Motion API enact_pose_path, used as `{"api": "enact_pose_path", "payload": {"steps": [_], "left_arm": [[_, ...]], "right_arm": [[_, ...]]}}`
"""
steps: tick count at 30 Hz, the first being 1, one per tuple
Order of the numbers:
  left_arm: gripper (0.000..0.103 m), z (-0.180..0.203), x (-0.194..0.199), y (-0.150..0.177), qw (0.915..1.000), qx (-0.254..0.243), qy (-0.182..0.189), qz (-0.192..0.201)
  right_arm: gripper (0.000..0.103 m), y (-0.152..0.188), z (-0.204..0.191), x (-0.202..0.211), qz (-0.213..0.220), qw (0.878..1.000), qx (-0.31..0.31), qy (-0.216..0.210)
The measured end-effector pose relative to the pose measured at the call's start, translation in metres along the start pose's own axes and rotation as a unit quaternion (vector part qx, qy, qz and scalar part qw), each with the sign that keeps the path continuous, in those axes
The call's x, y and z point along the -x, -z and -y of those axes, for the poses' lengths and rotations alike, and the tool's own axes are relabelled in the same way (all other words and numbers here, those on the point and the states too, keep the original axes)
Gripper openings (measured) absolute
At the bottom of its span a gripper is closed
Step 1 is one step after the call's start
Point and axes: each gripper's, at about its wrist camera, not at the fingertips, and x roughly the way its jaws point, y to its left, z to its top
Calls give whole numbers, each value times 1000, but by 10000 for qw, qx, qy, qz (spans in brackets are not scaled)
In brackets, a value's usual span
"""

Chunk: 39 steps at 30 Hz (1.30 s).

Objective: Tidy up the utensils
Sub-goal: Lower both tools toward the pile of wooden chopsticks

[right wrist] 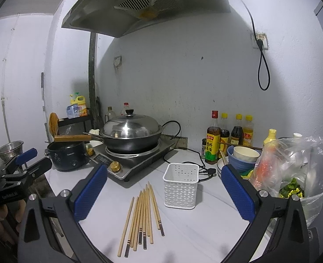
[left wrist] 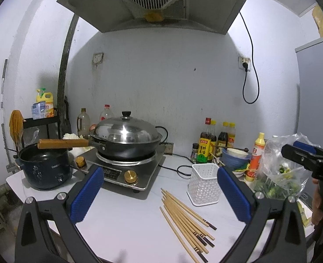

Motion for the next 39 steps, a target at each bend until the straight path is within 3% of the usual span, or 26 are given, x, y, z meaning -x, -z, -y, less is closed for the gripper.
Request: {"api": "enact_pose_path", "payload": {"steps": [11,24,31,39], "left_arm": [[103,-3,-61,26,9975,146,-12,-688],[103,1,-136,70,9856,110,74,-1685],[103,11,-170,100,9718,-113,81,-2354],[99,21,-208,133,9479,-649,-118,-3115]], "right_arm": [[103,17,24,-65,-611,9979,-189,-39],[103,54,46,-139,-1229,9923,-132,-13],[103,87,63,-170,-1646,9862,-125,105],[101,122,80,-194,-2121,9769,-129,-228]]}}
